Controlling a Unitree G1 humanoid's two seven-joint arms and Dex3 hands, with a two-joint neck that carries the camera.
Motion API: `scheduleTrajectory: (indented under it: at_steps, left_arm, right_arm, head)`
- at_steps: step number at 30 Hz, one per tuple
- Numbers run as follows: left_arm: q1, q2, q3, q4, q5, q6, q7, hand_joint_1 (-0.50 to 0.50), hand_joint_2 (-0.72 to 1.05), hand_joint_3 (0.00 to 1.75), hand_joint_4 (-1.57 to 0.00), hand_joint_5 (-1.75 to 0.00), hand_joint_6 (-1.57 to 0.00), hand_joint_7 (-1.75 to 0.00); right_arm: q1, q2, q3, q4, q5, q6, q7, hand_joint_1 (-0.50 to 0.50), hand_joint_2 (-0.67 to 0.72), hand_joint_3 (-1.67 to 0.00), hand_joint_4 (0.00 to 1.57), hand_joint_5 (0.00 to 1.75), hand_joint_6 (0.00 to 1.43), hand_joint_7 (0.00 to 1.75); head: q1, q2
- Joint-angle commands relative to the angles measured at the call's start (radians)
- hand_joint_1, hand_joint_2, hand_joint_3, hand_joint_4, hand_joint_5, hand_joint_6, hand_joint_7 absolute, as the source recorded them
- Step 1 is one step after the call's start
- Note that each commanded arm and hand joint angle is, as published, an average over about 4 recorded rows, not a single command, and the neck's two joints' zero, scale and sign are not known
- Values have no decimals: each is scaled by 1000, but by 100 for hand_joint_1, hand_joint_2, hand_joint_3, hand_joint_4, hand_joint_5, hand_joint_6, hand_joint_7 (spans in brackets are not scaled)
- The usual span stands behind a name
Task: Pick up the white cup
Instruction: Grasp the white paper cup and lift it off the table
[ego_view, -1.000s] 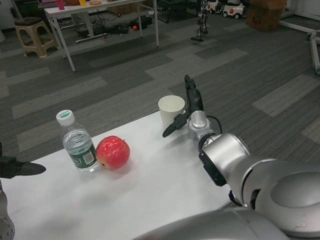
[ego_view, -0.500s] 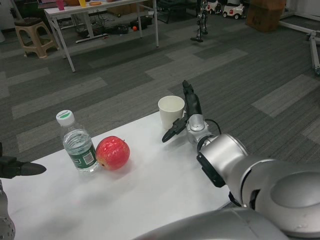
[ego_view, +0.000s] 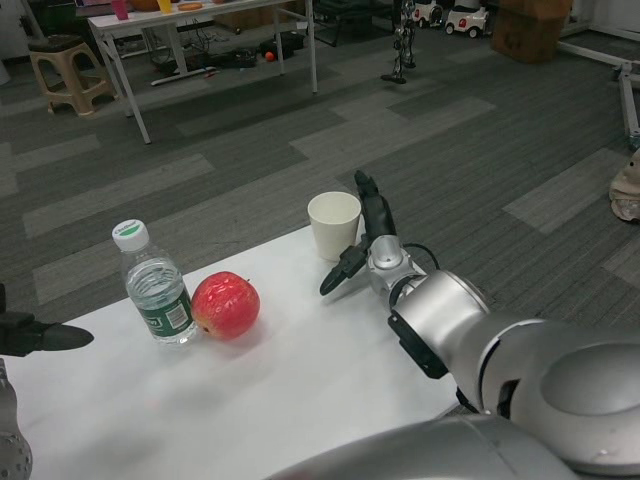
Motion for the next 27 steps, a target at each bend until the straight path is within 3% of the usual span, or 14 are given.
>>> scheduleTrajectory:
  at_steps: [1,3,7,10,17,27]
  left_arm:
    - [-11,-2,8,5,8,-15,-5,-50,-55,9,0,-62,0,0]
    - [-11,-2,7,5,8,-15,-5,-50,-55,9,0,-62,0,0]
    - [-11,-2,7,5,8,-15,-6,-50,-55,9,0,-62,0,0]
    - [-11,-2,7,5,8,-15,-6,-50,-55,9,0,-62,0,0]
    - [-11,-3,7,5,8,-15,-4,-50,-55,9,0,-62,0,0]
    - [-9,-2,7,5,8,-15,-5,-50,-55,9,0,-62,0,0]
  right_arm:
    - [-31,2,-6,10,3,5,-5,-45,41,0,32,32,11,37]
    - [-31,2,-8,13,3,5,-5,-43,33,0,49,53,23,56]
    - [-31,3,-10,17,3,5,-5,-41,15,0,94,131,71,122]
    - [-31,3,-12,17,3,5,-5,-35,12,-2,113,160,96,147]
    - [-30,0,-16,31,5,5,-5,-25,3,-8,131,165,120,161]
    - [-4,-5,-30,25,5,5,6,-9,14,-8,136,165,123,161]
  head:
    - [0,0]
    - [-1,0]
    - [-1,-1]
    - [-4,-2]
    - [-3,-6]
    - [0,-7]
